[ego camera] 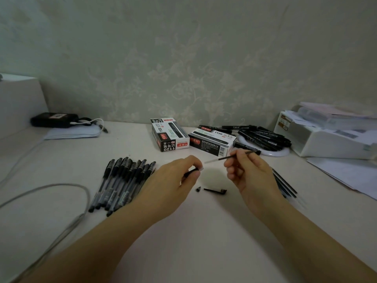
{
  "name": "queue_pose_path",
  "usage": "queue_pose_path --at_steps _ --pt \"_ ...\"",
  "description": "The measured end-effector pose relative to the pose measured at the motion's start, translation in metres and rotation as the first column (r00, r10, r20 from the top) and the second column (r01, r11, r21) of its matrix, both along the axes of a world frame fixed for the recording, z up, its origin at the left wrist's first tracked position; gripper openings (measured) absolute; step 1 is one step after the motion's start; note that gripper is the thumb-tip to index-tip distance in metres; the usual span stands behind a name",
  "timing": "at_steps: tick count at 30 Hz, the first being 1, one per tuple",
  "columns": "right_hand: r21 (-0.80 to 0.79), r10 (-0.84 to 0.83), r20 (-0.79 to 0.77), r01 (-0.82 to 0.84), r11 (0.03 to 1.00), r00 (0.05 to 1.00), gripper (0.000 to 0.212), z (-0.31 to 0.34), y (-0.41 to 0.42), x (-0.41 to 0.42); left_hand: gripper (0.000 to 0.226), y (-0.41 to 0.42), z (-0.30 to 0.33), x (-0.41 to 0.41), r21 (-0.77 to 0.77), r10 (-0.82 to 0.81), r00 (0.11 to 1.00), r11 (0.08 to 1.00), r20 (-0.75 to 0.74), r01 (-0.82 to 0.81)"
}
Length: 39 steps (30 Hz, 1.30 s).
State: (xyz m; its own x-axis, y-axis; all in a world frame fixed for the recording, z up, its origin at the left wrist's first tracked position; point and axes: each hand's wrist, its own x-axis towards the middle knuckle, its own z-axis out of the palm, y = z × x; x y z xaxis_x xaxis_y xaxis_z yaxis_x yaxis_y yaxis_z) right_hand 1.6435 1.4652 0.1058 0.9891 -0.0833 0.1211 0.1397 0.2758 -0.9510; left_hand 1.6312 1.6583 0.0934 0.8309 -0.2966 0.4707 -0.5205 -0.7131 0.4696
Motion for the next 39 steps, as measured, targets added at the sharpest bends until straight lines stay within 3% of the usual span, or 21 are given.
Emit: queue_pose_path --at_steps 19,23,25,28,31,33,39 --pt "0.089 0.069 -0.056 -0.064 0.994 0.996 0.023 -0.004 0.0 0.003 0.009 -0.001 0.002 -0.001 -0.114 -0.065 0.997 0.991 0.038 0.069" --pt "-0.006 0.117 -0.005 -0.117 0.993 0.993 0.023 -0.005 -0.001 0.001 0.01 -0.002 0.002 -0.002 -0.091 -0.072 0.997 0.993 0.023 0.074" --pt "-0.176 0.161 0.032 -0.153 0.972 0.986 0.024 -0.007 0.002 -0.001 0.011 -0.003 0.001 -0.003 -0.089 -0.076 0.997 0.993 0.023 0.078" --pt "-0.555 0.207 0.102 -0.117 0.824 0.973 0.023 -0.013 0.01 -0.005 0.01 -0.005 0.002 -0.004 -0.114 -0.11 0.994 0.987 0.02 0.111" --pt "-0.782 0.245 0.2 0.004 0.624 0.949 0.03 -0.016 0.013 -0.007 0.01 -0.005 0.001 -0.003 -0.148 -0.121 0.993 0.981 0.014 0.122" --pt "-0.851 0.238 0.25 0.097 0.516 0.939 0.045 -0.016 0.01 -0.005 0.01 -0.003 -0.001 0.0 -0.157 -0.087 0.996 0.984 0.019 0.089" --pt "-0.944 0.401 0.326 0.27 0.191 0.856 0.028 -0.023 0.002 -0.001 0.008 0.0 -0.003 0.004 -0.146 -0.015 0.999 0.989 0.034 0.02"
